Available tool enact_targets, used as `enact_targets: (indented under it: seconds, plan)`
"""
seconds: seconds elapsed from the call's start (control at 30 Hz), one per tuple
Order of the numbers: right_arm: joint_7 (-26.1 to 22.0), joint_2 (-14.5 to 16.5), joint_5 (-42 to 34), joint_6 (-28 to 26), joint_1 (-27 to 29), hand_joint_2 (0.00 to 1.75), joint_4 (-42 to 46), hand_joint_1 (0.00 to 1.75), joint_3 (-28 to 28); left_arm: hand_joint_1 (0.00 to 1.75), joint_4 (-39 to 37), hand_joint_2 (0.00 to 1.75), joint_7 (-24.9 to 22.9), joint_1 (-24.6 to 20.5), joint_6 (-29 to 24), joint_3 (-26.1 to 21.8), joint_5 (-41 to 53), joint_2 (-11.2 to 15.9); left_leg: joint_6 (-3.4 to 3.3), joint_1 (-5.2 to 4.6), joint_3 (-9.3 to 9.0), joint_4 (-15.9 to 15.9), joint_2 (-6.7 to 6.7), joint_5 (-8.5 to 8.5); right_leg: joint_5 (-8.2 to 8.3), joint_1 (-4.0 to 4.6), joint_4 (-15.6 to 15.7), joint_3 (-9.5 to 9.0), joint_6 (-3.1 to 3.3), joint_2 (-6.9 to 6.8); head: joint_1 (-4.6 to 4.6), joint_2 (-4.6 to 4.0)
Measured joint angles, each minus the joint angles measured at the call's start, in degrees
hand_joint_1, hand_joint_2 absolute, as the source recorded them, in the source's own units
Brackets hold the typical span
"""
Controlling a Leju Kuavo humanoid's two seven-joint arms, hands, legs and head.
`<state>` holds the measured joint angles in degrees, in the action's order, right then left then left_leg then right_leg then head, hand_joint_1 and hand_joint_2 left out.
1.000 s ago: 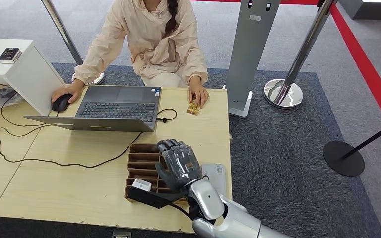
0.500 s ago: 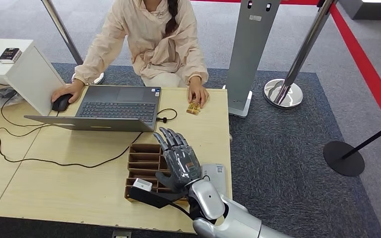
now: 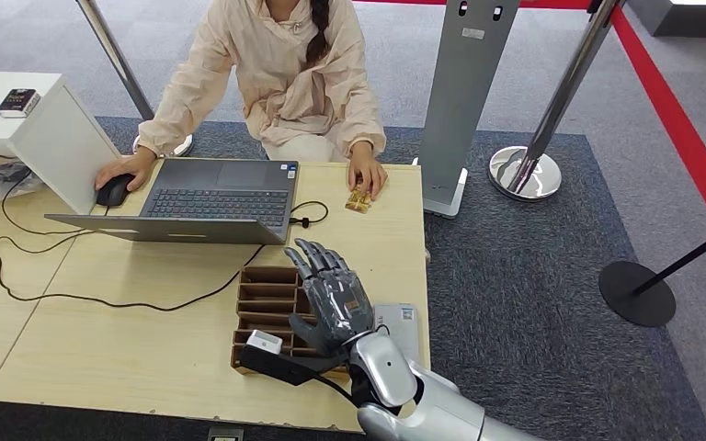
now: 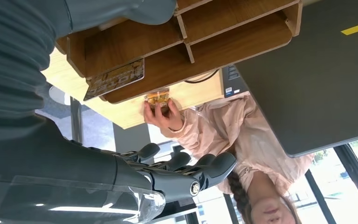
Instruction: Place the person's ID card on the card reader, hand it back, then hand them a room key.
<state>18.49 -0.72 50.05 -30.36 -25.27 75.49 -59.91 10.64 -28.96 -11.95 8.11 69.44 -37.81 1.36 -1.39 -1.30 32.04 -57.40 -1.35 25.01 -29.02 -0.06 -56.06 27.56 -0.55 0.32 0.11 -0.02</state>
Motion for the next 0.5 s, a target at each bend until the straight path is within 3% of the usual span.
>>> enact_targets:
  seconds: [0.17, 0.33, 0.5]
  plan:
    - [0.0, -0.1, 0.0, 0.0, 0.0, 1.75, 0.0, 0.39, 0.0, 0.00, 0.0, 1.75, 0.0, 0.0, 0.0, 0.0, 0.0, 0.0, 0.00, 0.00, 0.00, 0.0, 0.00, 0.00, 0.00, 0.00, 0.0, 0.00, 0.00, 0.00, 0.00, 0.00]
    - [0.0, -0.2, 0.0, -0.1, 0.0, 1.75, 0.0, 0.70, 0.0, 0.00, 0.0, 1.75, 0.0, 0.0, 0.0, 0.0, 0.0, 0.0, 0.00, 0.00, 0.00, 0.0, 0.00, 0.00, 0.00, 0.00, 0.0, 0.00, 0.00, 0.00, 0.00, 0.00]
    - [0.0, -0.2, -0.1, -0.1, 0.0, 1.75, 0.0, 0.55, 0.0, 0.00, 0.0, 1.75, 0.0, 0.0, 0.0, 0.0, 0.0, 0.0, 0.00, 0.00, 0.00, 0.0, 0.00, 0.00, 0.00, 0.00, 0.0, 0.00, 0.00, 0.00, 0.00, 0.00]
